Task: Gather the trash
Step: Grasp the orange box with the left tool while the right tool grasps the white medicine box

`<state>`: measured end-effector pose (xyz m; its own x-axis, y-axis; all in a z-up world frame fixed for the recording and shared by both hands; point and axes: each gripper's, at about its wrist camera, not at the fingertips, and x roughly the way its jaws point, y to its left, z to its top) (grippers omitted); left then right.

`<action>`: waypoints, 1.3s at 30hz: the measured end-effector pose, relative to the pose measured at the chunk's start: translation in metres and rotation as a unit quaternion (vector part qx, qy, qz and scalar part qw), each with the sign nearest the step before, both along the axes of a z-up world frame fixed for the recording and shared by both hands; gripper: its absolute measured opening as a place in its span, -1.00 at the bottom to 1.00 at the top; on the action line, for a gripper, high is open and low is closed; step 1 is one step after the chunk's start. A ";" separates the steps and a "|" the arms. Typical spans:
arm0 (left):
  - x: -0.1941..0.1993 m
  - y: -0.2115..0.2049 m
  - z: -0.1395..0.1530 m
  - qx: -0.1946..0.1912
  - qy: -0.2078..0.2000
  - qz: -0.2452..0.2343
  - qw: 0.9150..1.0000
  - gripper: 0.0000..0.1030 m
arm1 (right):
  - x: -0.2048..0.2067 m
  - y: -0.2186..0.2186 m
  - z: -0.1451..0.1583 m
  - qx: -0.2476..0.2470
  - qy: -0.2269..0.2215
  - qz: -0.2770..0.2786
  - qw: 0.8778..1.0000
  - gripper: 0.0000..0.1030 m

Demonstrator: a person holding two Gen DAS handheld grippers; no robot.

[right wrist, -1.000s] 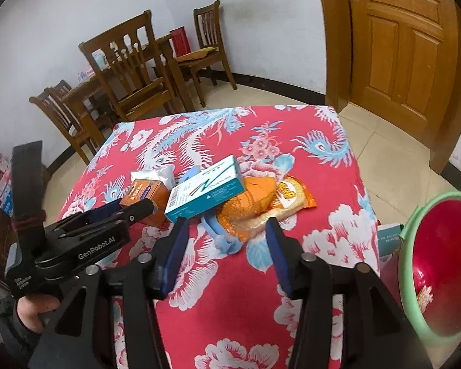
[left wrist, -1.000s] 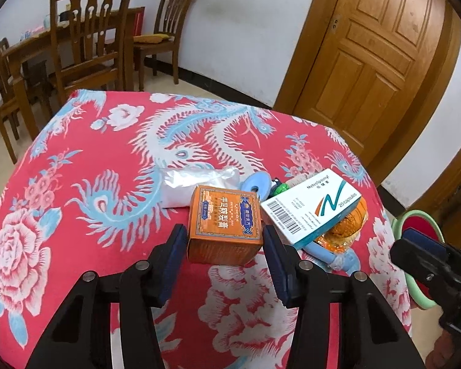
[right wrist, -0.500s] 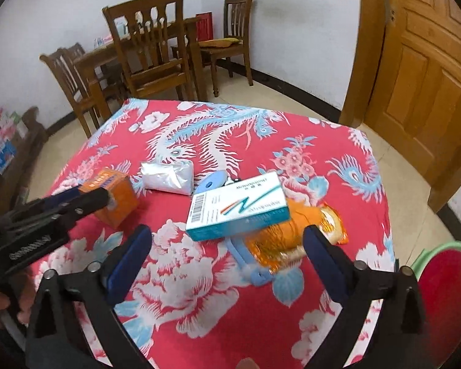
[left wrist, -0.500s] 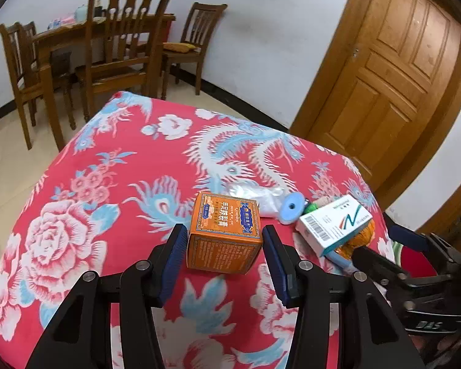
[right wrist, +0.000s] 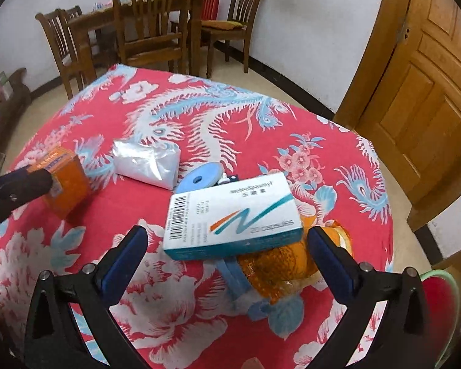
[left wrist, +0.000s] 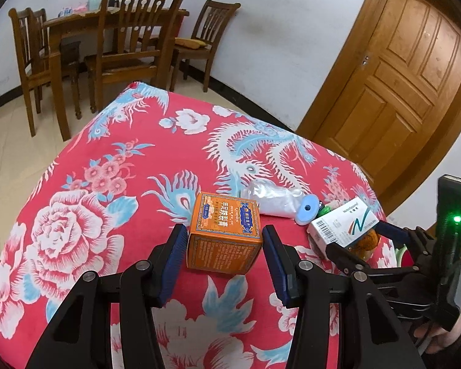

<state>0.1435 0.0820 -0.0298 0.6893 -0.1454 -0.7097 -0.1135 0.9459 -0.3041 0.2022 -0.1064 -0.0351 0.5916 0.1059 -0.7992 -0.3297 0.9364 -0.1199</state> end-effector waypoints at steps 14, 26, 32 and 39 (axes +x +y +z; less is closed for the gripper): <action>0.000 -0.004 -0.004 -0.006 0.005 -0.004 1.000 0.00 | -0.003 -0.013 0.009 0.024 -0.002 -0.007 1.000 0.21; -0.002 -0.004 -0.005 -0.007 0.007 -0.005 1.000 0.00 | -0.012 -0.021 0.023 0.115 0.001 -0.011 0.993 -0.44; -0.005 -0.007 -0.003 -0.007 0.004 -0.009 1.000 0.00 | -0.027 -0.016 0.038 0.141 -0.015 0.016 0.990 -0.56; -0.011 -0.008 0.002 -0.008 -0.002 -0.012 1.000 0.00 | -0.033 0.002 0.031 0.141 -0.005 0.040 0.989 -0.50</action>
